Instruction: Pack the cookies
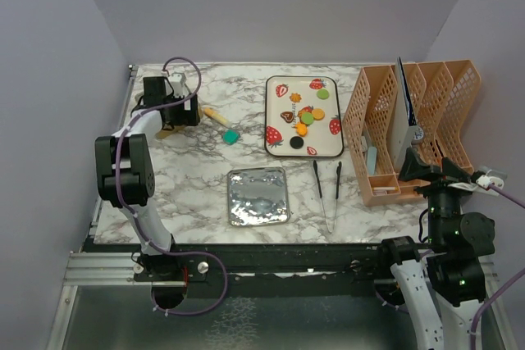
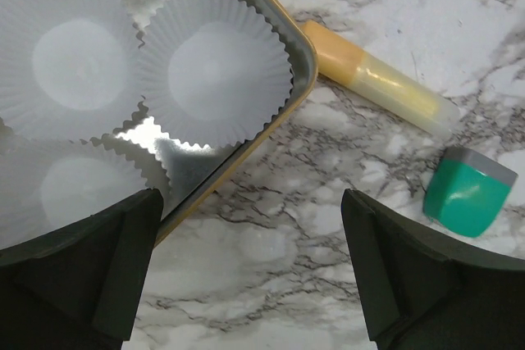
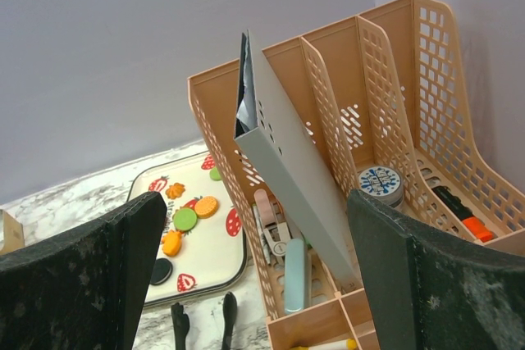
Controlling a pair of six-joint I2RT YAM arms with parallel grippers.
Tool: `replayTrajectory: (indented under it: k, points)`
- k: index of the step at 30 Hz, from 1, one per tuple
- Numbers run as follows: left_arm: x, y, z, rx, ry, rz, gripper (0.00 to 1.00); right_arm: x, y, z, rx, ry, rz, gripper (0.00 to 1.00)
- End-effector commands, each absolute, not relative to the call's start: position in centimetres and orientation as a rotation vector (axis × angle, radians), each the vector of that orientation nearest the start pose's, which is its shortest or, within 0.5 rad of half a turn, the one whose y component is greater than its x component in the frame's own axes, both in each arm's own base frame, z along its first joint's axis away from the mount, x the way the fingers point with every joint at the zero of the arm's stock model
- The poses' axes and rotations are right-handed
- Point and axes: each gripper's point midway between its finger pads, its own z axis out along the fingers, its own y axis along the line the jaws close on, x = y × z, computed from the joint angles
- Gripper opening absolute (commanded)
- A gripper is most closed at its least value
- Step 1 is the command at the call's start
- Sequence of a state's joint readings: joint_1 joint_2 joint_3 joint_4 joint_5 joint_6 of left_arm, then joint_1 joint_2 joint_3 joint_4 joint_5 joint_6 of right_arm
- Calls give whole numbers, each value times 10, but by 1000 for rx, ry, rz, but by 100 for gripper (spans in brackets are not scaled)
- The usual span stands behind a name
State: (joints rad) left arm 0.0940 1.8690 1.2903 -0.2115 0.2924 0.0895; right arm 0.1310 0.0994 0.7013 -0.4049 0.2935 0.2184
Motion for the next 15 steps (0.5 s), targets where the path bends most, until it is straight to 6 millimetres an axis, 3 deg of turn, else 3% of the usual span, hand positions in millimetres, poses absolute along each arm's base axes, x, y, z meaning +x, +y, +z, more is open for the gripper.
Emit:
replayTrajectory:
  k: [1,4,6,8,15]
  points:
    - [449,-40,87,128,2357,-379,99,175,-20,338,308,1327,96,100]
    - [430,-55,81,155,2387,-395,98,175,-19,338,307,1324,98,100]
    - [421,-52,79,143,2400,-368,99,174,-19,338,306,1323,99,100]
    - [409,-68,78,159,2408,-400,99,174,-19,339,306,1321,100,100]
    - [376,-98,74,128,2435,-493,98,174,-19,339,302,1321,101,100]
